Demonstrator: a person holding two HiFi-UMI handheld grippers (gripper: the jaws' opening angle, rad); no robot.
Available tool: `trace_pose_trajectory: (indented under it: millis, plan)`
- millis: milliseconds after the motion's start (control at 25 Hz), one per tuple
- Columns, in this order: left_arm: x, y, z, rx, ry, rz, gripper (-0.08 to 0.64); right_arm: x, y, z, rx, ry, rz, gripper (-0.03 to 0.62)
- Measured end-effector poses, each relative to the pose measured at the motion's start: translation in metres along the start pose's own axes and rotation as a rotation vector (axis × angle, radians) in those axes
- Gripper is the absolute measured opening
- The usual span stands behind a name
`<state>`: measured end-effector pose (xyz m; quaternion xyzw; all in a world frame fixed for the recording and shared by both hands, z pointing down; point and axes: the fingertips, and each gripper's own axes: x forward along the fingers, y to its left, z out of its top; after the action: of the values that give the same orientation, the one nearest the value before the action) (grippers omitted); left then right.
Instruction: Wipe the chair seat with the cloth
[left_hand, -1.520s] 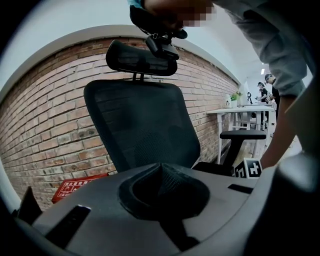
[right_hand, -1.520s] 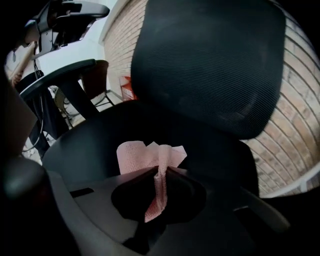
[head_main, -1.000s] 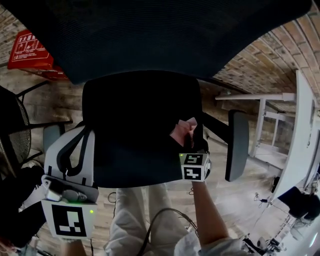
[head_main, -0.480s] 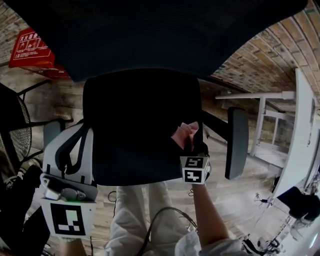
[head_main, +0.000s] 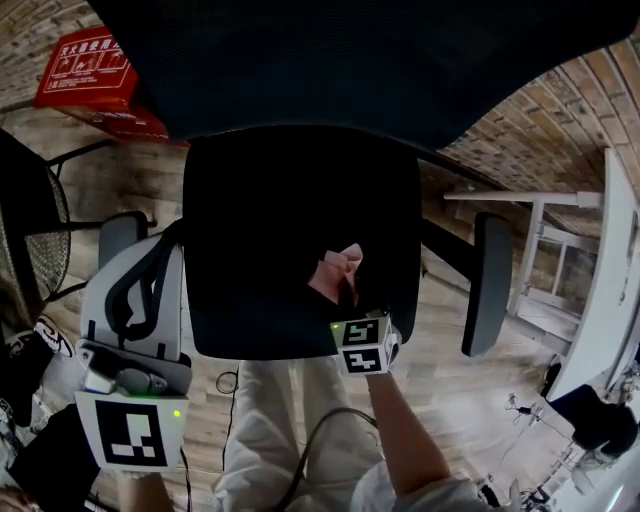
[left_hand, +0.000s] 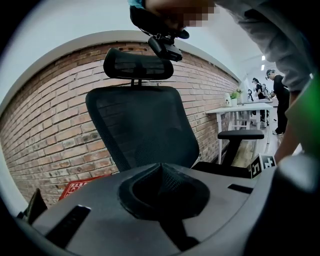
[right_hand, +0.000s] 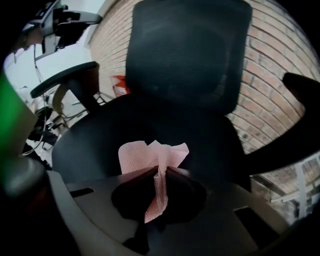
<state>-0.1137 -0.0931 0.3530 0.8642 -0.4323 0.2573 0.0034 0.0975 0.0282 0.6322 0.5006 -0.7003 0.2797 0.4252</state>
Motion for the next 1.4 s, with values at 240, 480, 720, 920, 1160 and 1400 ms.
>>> trace_pose_trajectory:
  millis: [240, 480, 720, 920, 1160, 1400]
  plan:
    - [-0.012, 0.008, -0.008, -0.026, 0.011, 0.032, 0.018, 0.006, 0.071, 0.013, -0.120, -0.021, 0.151, 0.055]
    - [-0.019, 0.016, -0.016, -0.037, 0.013, 0.049, 0.018, 0.004, 0.147, 0.031, -0.216, -0.051, 0.289, 0.055]
    - [-0.024, 0.022, -0.020, -0.045, 0.012, 0.060, 0.018, -0.002, 0.206, 0.047, -0.270, -0.083, 0.388, 0.055]
    - [-0.028, 0.025, -0.023, -0.048, 0.014, 0.061, 0.018, -0.007, 0.242, 0.055, -0.325, -0.099, 0.456, 0.055]
    - [-0.029, 0.020, -0.024, -0.048, 0.013, 0.054, 0.018, -0.008, 0.246, 0.047, -0.357, -0.089, 0.461, 0.055]
    - [-0.027, 0.007, -0.017, -0.046, 0.009, 0.042, 0.018, -0.010, 0.210, 0.029, -0.329, -0.052, 0.393, 0.055]
